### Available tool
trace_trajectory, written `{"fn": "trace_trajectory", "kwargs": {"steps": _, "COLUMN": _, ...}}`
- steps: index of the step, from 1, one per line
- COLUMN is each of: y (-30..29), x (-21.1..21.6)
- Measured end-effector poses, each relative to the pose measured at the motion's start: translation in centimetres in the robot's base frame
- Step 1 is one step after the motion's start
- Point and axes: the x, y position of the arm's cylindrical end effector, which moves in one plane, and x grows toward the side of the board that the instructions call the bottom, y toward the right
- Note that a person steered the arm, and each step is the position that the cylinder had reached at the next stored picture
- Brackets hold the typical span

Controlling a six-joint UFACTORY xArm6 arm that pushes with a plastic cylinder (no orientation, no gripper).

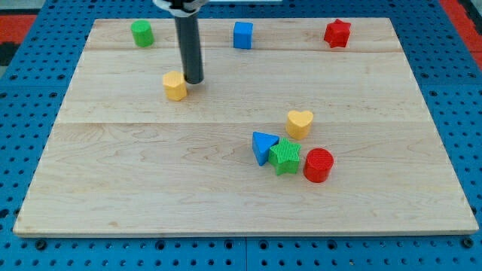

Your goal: Move the yellow hexagon towards the left center

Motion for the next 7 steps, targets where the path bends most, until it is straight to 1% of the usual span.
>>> {"fn": "trace_trajectory", "kwargs": {"steps": 1, "y": -2.6, "x": 1.1}}
{"fn": "trace_trajectory", "kwargs": {"steps": 2, "y": 0.4, "x": 2.8}}
{"fn": "trace_trajectory", "kwargs": {"steps": 3, "y": -1.8, "x": 4.7}}
{"fn": "trace_trajectory", "kwargs": {"steps": 4, "y": -5.1, "x": 4.2}}
{"fn": "trace_trajectory", "kwargs": {"steps": 5, "y": -4.8, "x": 4.0}}
{"fn": "trace_trajectory", "kwargs": {"steps": 6, "y": -4.1, "x": 2.1}}
{"fn": "trace_trajectory", "kwargs": {"steps": 7, "y": -7.4, "x": 1.5}}
